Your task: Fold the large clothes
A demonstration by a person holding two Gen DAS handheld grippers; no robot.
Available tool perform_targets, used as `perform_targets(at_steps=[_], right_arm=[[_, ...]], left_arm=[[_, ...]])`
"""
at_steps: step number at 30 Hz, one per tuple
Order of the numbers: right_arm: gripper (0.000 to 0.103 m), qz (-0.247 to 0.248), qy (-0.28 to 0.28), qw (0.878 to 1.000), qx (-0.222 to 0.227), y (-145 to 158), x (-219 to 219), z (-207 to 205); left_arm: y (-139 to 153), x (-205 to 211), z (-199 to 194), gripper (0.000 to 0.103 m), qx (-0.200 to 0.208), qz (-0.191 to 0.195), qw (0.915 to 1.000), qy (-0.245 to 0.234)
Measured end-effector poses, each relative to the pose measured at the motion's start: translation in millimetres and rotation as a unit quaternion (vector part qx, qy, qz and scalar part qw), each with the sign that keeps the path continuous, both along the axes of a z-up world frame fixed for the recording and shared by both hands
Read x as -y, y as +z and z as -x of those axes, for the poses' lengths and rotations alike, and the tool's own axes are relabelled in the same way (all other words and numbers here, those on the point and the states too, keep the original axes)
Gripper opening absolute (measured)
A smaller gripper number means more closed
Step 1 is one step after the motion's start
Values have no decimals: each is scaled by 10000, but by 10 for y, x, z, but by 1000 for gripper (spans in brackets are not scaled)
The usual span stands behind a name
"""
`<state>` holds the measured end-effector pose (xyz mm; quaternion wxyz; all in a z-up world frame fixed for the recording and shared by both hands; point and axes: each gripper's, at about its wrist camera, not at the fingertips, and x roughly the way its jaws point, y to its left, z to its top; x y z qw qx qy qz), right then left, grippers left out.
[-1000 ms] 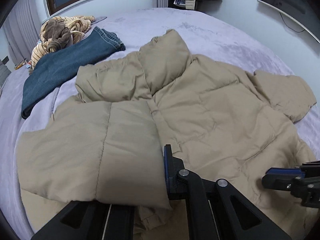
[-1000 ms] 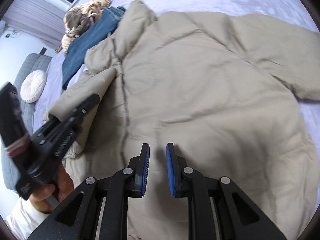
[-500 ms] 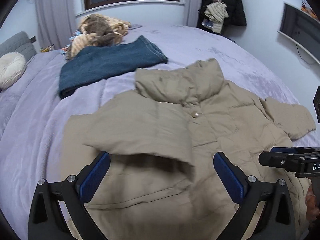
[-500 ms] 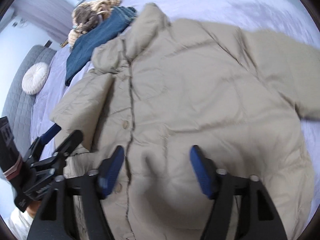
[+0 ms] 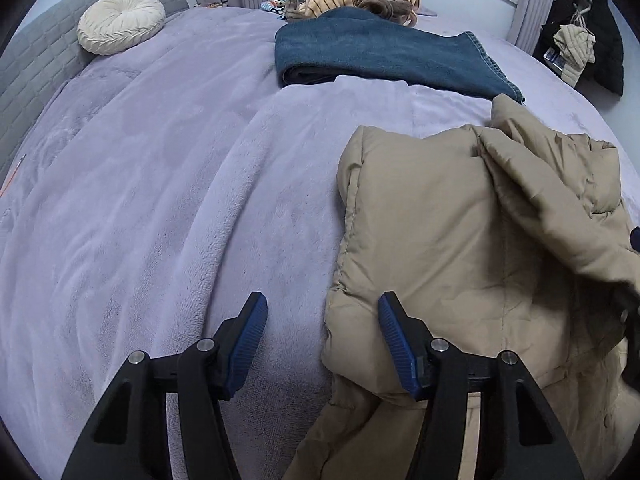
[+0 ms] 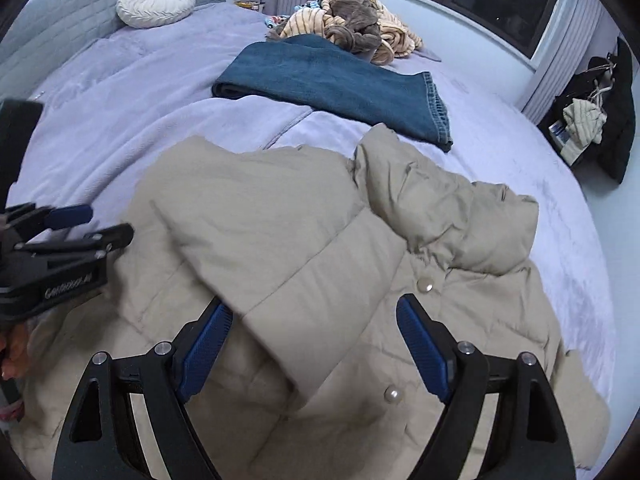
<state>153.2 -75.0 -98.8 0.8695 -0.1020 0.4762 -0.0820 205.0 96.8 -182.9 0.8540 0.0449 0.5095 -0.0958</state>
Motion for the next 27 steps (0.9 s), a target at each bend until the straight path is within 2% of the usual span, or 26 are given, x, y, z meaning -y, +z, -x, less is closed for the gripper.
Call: perform_targets(at_steps=[1,2,3,5,7,11,12,14,15,17,20,22,25,27], right_arm=[[83,-27,-163,9998,93,30,83,-27],[67,-174,-398,9988,219,62,230,-27],[38,-382,-653,9966,329,84,388,-13],[12,-1031,-1209,9864,431,109,775,87],[12,-1818,-1831,9649,488,52,1178,266],[12,-2935,-2508,9213,458,-172,1645,603],[13,-3295,-2684,9044,374,-244,1751,695],[20,-3661,-3085,8775,297,-342,1916,891],[20,-3742,-3162,8711,333,-323,1969,981],[20,-3686,-3171,8718,604,-182,2017,1147],[19,-3254,-2900,8937,1065,135,1980,1214],[19,-3133,-2591,9059,1188,281,1942,1104],[18,-2960,-2246,9248,816,211,1893,775],[18,-2972,-2274,9264,420,-35,1901,648]], left_arm=[[-14,19,-1,60,11,-4,10000,2],[-24,32,-9,60,17,-22,10000,-10],[-38,43,-12,60,19,-42,10000,-37],[-49,70,-2,61,18,-56,9999,-87],[-59,69,18,61,33,-65,9999,-131],[-46,124,32,61,32,-237,9996,-147],[-8,121,22,61,-5,-217,9997,-134],[142,94,27,61,72,-73,9999,-134],[241,74,31,61,174,41,9997,-151],[409,63,13,61,361,224,9989,-221],[524,157,-89,61,493,306,9977,-342],[438,276,-173,61,364,247,9981,-434],[125,434,-197,61,128,-150,9988,-451],[-71,469,-180,61,-37,-287,9987,-417]])
